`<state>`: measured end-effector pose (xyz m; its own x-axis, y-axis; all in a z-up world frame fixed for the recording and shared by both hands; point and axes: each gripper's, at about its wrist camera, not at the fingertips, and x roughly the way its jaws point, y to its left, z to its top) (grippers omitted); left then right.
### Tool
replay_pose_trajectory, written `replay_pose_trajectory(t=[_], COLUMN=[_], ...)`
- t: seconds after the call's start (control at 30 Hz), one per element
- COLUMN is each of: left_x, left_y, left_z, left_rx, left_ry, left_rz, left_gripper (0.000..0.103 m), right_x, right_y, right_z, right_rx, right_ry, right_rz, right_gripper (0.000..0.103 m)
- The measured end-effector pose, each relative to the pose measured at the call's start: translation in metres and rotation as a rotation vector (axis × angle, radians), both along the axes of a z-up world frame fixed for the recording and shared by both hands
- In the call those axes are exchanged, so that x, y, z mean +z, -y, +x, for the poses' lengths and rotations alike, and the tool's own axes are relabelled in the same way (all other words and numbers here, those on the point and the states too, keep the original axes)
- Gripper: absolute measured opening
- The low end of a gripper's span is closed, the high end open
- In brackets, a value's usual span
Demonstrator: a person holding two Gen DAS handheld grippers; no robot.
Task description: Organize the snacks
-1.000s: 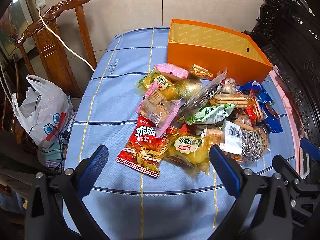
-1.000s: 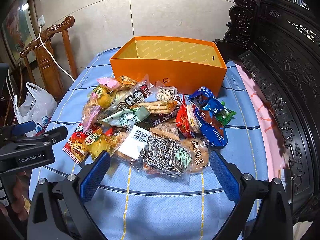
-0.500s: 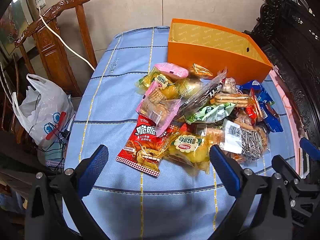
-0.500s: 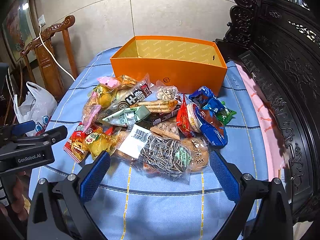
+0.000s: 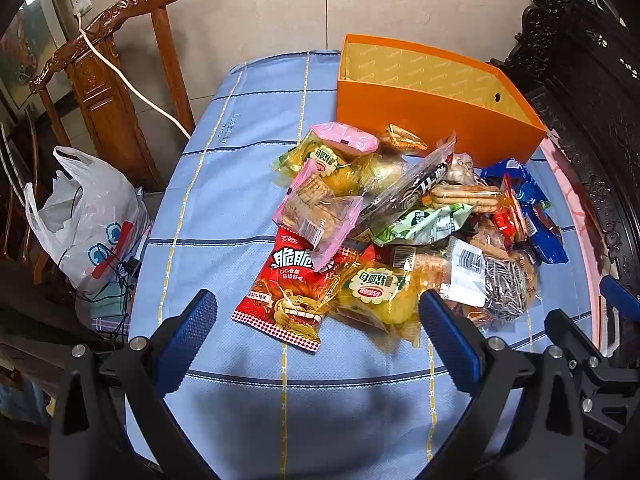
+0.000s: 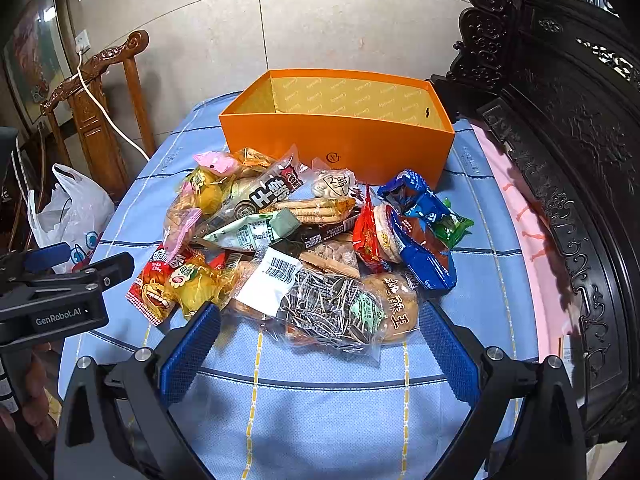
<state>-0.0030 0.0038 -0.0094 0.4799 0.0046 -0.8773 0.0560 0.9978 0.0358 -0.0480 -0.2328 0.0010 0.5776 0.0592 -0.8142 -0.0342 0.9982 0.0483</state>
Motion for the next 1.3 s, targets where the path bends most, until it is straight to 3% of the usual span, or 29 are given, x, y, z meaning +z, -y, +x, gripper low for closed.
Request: replay_pose_trajectory(t=[0.9,1.07,1.2,1.3], left_x=[-0.009,-0.017,-0.04,-0.062], left_y=[-0.007,-0.014,-0.016,-0.022], left_z=[0.007,0.01,0.015,0.021], left_rx=[0.022,-0.044,-0.128,-0.129], left_ry=[-0.026,0.005,-0.073,-0.149], left_rz=[-0.024,-0.035,-0.037,-0.026], left_gripper=[0.099,0.099,0.099,0.099], right_x=[-0.013,-0.024,-0.034,-0.039], right_y=[0.012,0.022,0.033,0.043], right_z=[0.003,0.001,-0.001,-0.003], right_rx=[-0.024,-0.043,-0.064,-0.088], right_ry=[-0.046,-0.063,-0.088,-0.101], right_rz=[0.018,0.027,0.025,0.031], right_gripper=[0.099,0.099,0.099,0.099])
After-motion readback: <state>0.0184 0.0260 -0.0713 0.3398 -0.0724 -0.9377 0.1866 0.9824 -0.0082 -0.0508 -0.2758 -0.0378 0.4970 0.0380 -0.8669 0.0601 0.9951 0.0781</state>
